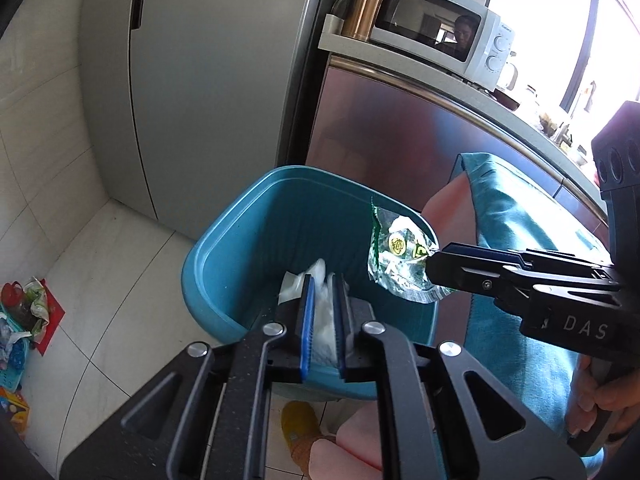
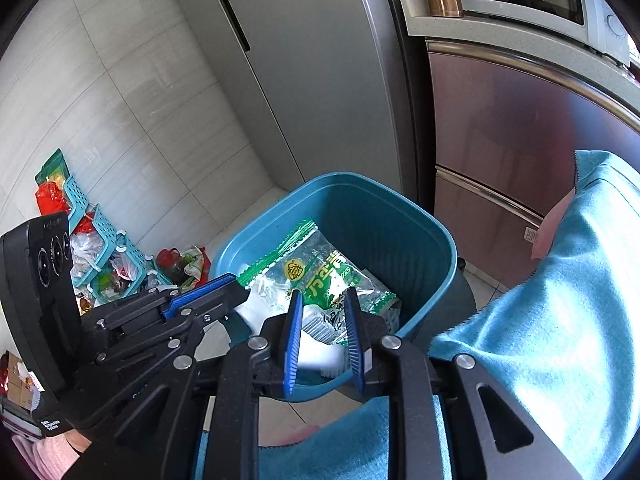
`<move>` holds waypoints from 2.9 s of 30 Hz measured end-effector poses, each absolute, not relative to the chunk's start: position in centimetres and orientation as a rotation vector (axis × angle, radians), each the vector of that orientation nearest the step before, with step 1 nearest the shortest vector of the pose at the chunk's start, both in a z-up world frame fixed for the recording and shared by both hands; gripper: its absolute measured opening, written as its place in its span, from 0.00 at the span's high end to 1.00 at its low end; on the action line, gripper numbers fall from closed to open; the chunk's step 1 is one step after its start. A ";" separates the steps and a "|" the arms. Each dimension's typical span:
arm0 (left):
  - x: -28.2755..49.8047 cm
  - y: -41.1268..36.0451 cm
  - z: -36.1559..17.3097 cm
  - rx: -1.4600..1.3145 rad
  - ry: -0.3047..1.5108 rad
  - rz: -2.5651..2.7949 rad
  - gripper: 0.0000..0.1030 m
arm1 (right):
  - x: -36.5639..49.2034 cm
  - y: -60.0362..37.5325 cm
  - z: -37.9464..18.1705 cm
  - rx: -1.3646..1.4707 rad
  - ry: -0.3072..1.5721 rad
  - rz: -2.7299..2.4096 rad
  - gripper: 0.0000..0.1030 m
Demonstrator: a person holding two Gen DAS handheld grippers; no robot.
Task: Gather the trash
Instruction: 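Open both tools over the bin and return them to the table, then grasp the gold snack wrapper with the left tool while the right tool grasps the white paper cup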
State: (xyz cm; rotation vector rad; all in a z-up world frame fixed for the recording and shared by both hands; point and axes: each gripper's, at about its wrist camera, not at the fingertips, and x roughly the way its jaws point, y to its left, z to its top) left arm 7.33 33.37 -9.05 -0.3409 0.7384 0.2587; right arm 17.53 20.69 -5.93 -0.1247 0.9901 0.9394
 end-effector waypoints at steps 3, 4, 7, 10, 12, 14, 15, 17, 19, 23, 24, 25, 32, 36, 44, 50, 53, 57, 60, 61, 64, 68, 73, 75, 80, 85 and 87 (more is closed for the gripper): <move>7.2 33.3 -8.9 -0.330 0.731 0.273 0.82 | 17.5 20.4 -6.0 -0.109 0.990 0.939 0.79; 7.2 33.2 -8.8 -0.324 0.726 0.277 0.79 | 17.5 20.2 -6.0 -0.102 0.990 0.941 0.78; 6.9 32.9 -8.4 -0.305 0.713 0.290 0.66 | 17.2 19.6 -5.9 -0.090 0.985 0.943 0.75; 6.5 32.5 -7.9 -0.281 0.695 0.303 0.56 | 17.1 19.2 -5.8 -0.085 0.977 0.944 0.75; 6.3 32.3 -7.6 -0.273 0.689 0.306 0.56 | 17.1 19.1 -5.8 -0.078 0.977 0.939 0.75; 6.0 32.2 -7.4 -0.269 0.685 0.309 0.53 | 17.2 18.9 -5.8 -0.068 0.978 0.938 0.75; 5.9 32.1 -7.3 -0.267 0.683 0.312 0.52 | 17.1 18.8 -5.8 -0.066 0.977 0.939 0.74; 5.6 32.0 -7.1 -0.265 0.676 0.316 0.51 | 17.1 18.6 -5.7 -0.056 0.975 0.940 0.73; 5.2 31.8 -6.9 -0.260 0.669 0.318 0.50 | 16.9 18.1 -5.6 -0.047 0.970 0.942 0.71; 4.5 31.0 -6.1 -0.250 0.650 0.306 0.47 | 16.3 16.5 -5.3 -0.022 0.955 0.936 0.67; 4.3 30.7 -5.9 -0.244 0.643 0.300 0.45 | 16.0 15.9 -5.2 -0.019 0.945 0.935 0.66; 4.0 30.3 -5.6 -0.237 0.634 0.290 0.42 | 15.6 15.2 -4.9 -0.017 0.930 0.931 0.63; 2.9 25.4 -3.5 -0.175 0.572 0.156 0.24 | 12.3 8.2 -3.0 0.016 0.829 0.870 0.50; 2.7 21.1 -2.7 -0.133 0.553 0.038 0.15 | 10.6 3.0 -2.1 0.040 0.785 0.785 0.46; 3.5 11.6 -2.8 -0.056 0.576 -0.195 0.14 | 7.4 -6.6 -1.5 0.062 0.744 0.594 0.44; 3.8 5.1 -3.3 -0.025 0.614 -0.342 0.15 | 4.9 -12.9 -0.7 0.076 0.680 0.444 0.44; 4.0 1.9 -3.7 -0.018 0.631 -0.422 0.15 | 4.3 -15.9 0.3 0.105 0.636 0.369 0.44; 3.7 -1.3 -3.9 -0.021 0.659 -0.540 0.15 | 3.5 -20.8 0.6 0.135 0.607 0.250 0.44; 3.2 -4.0 -4.2 -0.015 0.683 -0.633 0.15 | 3.3 -24.1 0.2 0.199 0.609 0.183 0.44; 3.1 -5.0 -4.3 -0.012 0.696 -0.668 0.15 | 3.3 -25.3 -0.1 0.228 0.613 0.169 0.44; 2.5 -7.6 -4.9 0.005 0.733 -0.761 0.15 | 3.3 -27.7 -1.1 0.285 0.630 0.140 0.44; 1.6 -10.7 -5.9 0.059 0.765 -0.828 0.14 | 3.8 -29.4 -2.2 0.335 0.639 0.138 0.43; 2.3 -13.0 -7.5 0.071 0.838 -0.834 0.14 | 5.1 -31.1 -3.2 0.415 0.648 0.190 0.39; 2.6 -13.4 -7.9 0.071 0.848 -0.823 0.14 | 5.7 -31.5 -3.9 0.439 0.665 0.209 0.39; 2.8 -13.7 -8.0 0.084 0.841 -0.809 0.38 | 6.1 -31.0 -5.0 0.461 0.707 0.273 0.39; 3.3 -12.6 -7.8 0.064 0.845 -0.805 0.50 | 4.8 -30.3 -4.9 0.453 0.708 0.332 0.51; 3.4 -11.8 -7.6 0.049 0.845 -0.811 0.57 | 4.4 -29.7 -4.8 0.431 0.719 0.350 0.60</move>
